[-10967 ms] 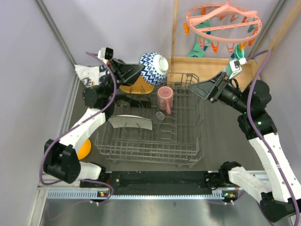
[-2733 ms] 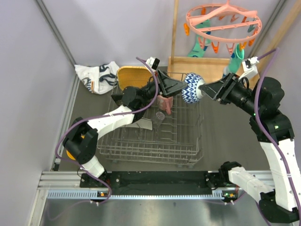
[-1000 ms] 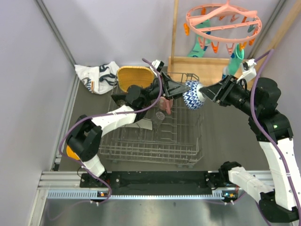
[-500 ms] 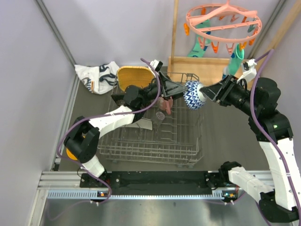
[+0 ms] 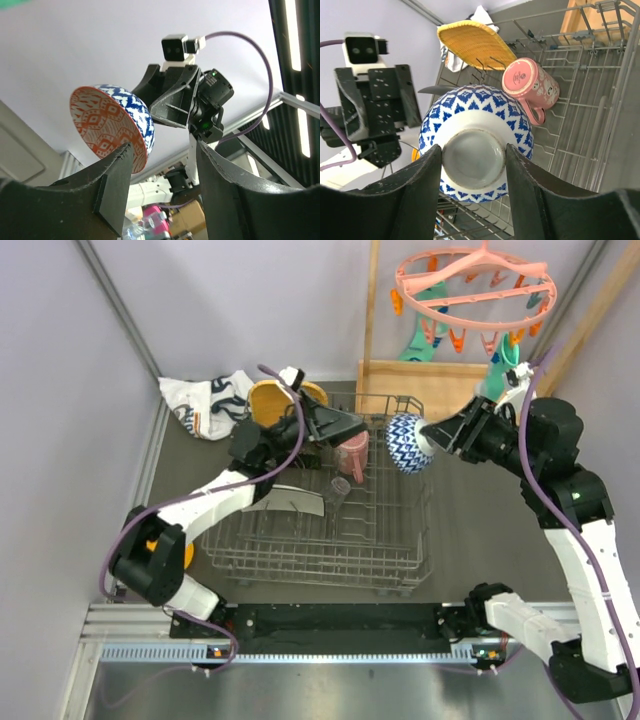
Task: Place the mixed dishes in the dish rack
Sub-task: Pass the bowl from the left arm to the right, then place the bowl upside down on the dish rack
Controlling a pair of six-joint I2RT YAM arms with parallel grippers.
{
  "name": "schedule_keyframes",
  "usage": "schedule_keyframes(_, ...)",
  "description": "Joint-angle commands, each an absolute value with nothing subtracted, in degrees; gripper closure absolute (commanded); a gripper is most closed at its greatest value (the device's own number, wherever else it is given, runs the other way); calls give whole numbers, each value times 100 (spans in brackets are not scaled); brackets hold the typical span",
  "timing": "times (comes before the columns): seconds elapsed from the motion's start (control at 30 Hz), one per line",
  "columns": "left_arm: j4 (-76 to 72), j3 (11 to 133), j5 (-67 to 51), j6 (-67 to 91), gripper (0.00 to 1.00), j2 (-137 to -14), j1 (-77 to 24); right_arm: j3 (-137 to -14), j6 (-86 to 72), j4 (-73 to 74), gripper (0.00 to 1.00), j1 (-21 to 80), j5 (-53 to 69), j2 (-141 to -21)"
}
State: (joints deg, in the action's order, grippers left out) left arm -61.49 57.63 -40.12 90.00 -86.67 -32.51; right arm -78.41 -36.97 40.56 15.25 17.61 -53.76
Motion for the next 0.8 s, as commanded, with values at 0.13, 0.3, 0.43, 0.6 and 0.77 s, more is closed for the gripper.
schedule_keyframes(0.13, -5784, 5256, -4508, 8921, 41, -7551, -2180, -8086, -3551, 3779, 100, 1521, 1951, -5519)
schedule_keyframes(0.3, -5187, 5265, -4719, 8623, 41, -7129, -1855, -8086, -3367, 3858, 100, 1529, 2013, -5738)
schedule_keyframes(0.43, -4546, 5344, -4807, 8280, 41, -6908, -1732, -8095, -3191, 3946, 100, 1529, 2092, -5949)
schedule_keyframes(0.6, -4430, 5300, -4887, 8279, 41, -6698, -1591, -8261, -2901, 4122, 100, 1582, 2127, -6161)
schedule_keyframes(0.77, -4395, 5256, -4948, 8323, 41, -6601, -1477, -8402, -2620, 4420, 100, 1880, 1969, -6415)
